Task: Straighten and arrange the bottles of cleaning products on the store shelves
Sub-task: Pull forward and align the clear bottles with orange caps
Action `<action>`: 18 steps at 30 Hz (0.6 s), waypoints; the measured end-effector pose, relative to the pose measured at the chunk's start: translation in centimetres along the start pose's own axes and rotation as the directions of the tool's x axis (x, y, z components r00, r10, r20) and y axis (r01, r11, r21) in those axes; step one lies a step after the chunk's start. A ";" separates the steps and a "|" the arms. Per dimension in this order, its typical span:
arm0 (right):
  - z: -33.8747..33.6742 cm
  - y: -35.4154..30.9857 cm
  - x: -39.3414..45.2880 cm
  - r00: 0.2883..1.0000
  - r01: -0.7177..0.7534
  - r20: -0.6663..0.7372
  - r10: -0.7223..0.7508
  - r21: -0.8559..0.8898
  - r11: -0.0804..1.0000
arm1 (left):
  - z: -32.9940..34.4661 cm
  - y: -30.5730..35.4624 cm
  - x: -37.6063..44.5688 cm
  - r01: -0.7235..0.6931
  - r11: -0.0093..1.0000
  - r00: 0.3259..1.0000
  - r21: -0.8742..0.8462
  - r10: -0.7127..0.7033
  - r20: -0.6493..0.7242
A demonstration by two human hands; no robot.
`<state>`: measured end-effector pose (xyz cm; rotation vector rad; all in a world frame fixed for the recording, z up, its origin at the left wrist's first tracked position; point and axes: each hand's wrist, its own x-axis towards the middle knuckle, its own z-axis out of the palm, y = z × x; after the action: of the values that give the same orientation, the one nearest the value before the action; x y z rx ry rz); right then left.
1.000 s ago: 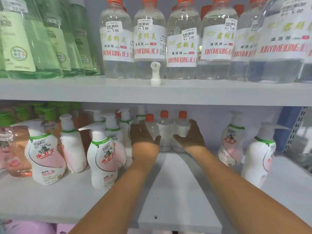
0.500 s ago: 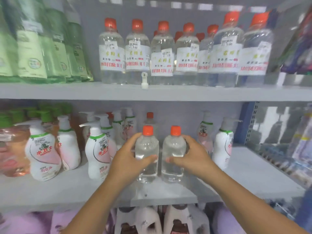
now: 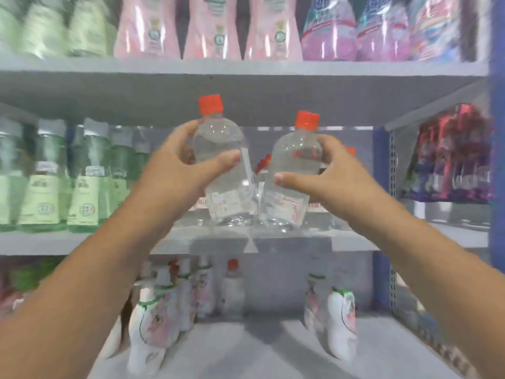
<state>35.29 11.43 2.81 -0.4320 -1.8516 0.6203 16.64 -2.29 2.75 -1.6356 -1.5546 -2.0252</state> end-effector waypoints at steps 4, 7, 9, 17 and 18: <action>1.8 1.8 2.6 1.000 -0.026 -0.001 0.026 -0.208 0.978 | 2.5 -3.1 3.8 0.047 0.996 0.998 0.079 -0.050 0.033; 3.2 2.9 3.4 1.000 -0.021 -0.011 0.018 -0.394 0.919 | 3.5 -5.9 4.8 0.109 0.988 0.990 0.108 -0.117 0.073; 3.8 3.1 4.0 1.000 0.010 0.007 -0.007 -0.482 0.876 | 3.8 -6.9 5.3 0.115 0.982 0.986 0.148 -0.131 0.101; 3.9 2.5 5.5 0.995 0.102 0.089 -0.053 -0.772 0.627 | 4.4 -8.5 7.1 0.078 0.936 0.971 0.343 -0.149 0.185; 3.9 2.3 5.7 0.992 0.125 0.108 -0.063 -0.820 0.559 | 4.6 -8.5 7.2 0.062 0.930 0.970 0.363 -0.142 0.199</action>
<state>29.68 15.68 4.62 -0.9257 -2.1359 -0.3989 11.36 8.54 2.57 -1.7069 -1.9815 -1.5192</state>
